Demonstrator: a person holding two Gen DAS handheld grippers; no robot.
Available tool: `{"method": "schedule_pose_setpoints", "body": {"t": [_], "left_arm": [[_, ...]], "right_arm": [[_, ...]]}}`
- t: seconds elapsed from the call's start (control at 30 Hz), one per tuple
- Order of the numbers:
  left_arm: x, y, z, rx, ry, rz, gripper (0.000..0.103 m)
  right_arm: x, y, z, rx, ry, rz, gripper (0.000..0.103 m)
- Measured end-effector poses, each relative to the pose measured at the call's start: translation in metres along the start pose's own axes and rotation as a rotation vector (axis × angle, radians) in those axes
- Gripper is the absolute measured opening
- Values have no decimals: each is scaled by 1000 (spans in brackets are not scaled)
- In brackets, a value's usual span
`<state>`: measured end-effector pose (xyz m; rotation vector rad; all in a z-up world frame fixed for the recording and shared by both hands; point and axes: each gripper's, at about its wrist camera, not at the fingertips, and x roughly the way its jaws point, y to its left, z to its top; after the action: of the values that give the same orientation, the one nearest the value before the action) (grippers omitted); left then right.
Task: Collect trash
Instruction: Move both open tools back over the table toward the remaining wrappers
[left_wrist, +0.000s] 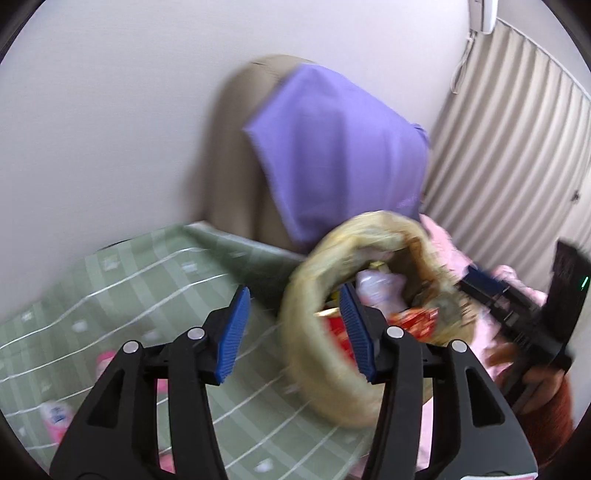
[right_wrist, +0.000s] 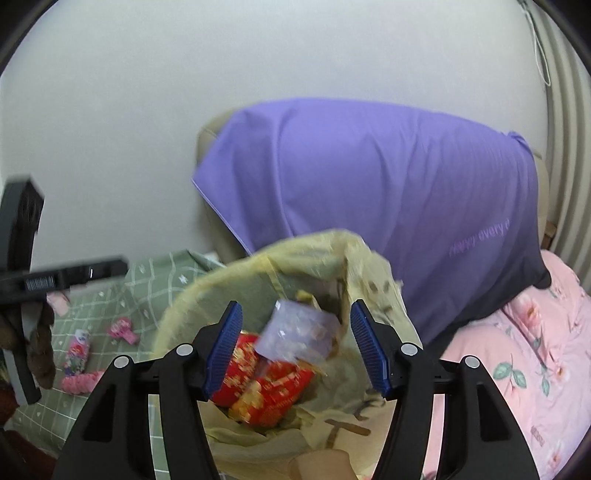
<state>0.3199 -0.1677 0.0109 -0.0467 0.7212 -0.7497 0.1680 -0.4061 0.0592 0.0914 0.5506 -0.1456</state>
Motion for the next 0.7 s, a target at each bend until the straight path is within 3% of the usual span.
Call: {"method": "schedule_pose_setpoints", "body": {"t": [0.17, 0.47, 0.7], "left_arm": [[-32, 49, -33, -55, -4, 137, 49], [-99, 140, -82, -295, -54, 389, 50], [-122, 170, -110, -373, -32, 468, 52]], "right_arm": [[-2, 17, 7, -47, 9, 36, 58], [15, 72, 0, -172, 41, 162, 58], [40, 114, -15, -230, 101, 255, 58]]}}
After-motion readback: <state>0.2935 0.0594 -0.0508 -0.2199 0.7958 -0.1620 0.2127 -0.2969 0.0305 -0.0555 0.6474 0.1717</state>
